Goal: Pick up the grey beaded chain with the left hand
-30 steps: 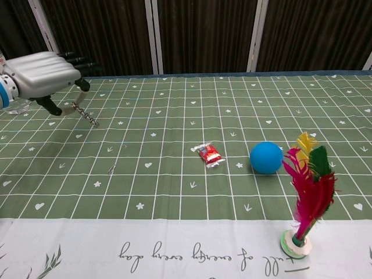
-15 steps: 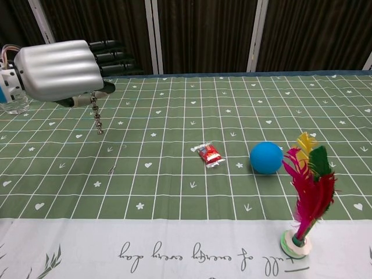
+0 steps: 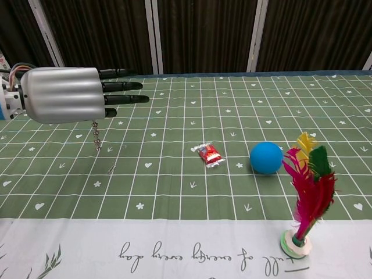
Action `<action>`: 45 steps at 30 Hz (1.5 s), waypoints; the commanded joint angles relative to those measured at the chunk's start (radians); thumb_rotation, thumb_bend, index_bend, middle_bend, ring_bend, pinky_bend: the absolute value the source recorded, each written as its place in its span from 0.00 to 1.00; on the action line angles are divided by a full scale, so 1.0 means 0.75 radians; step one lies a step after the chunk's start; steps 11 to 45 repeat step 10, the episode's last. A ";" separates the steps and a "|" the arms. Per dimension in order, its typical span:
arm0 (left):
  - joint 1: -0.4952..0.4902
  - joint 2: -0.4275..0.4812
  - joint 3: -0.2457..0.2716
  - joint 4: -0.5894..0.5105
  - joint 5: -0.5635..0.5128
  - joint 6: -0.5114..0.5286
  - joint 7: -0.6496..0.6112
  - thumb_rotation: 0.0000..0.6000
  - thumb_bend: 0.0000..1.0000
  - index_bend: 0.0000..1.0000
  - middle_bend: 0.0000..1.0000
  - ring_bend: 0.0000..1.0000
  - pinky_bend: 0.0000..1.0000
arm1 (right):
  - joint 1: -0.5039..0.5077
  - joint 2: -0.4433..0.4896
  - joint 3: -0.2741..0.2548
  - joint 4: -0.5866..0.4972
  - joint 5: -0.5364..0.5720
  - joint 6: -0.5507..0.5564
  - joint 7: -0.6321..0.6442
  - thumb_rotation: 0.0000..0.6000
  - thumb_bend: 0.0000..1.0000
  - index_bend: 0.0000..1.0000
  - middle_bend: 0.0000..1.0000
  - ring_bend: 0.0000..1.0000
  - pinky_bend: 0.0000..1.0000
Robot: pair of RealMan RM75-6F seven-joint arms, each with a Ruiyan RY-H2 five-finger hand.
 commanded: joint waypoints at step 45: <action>-0.006 -0.078 0.003 0.020 0.001 -0.064 0.046 1.00 0.41 0.60 0.00 0.00 0.00 | 0.001 0.002 0.003 0.007 0.006 -0.005 0.017 1.00 0.01 0.07 0.00 0.00 0.09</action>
